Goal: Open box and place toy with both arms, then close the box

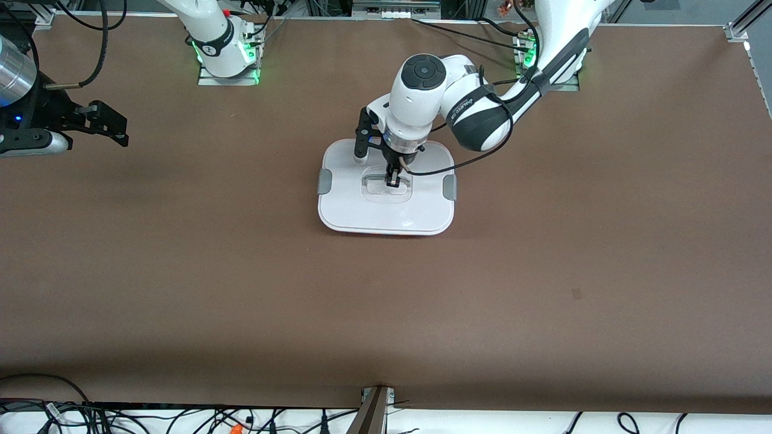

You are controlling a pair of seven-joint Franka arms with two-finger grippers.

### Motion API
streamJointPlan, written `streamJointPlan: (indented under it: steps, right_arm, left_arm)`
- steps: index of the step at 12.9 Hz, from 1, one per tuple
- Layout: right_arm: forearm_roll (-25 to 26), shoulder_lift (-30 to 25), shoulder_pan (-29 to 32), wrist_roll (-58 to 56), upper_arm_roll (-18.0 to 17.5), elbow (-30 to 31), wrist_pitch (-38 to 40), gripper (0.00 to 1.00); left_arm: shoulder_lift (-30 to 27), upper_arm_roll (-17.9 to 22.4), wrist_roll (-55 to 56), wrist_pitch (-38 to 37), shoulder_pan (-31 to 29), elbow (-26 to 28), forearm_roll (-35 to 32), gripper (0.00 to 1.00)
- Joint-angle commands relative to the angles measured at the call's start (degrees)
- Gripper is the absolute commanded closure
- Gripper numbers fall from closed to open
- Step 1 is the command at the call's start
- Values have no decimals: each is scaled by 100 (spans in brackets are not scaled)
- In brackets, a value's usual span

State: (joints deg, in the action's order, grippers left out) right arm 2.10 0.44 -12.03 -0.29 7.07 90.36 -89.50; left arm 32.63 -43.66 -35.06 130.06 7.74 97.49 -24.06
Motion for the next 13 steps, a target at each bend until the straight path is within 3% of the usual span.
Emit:
streamJointPlan:
  steps: [1, 13]
  right_arm:
    - [-113, 53, 61, 73, -66, -168, 74, 0]
    - [-210, 53, 52, 73, -57, -168, 73, 0]
  left_arm:
    - [-152, -29, 7, -130, 0, 139, -152, 100]
    - [-231, -38, 86, -112, 0, 253, -152, 100]
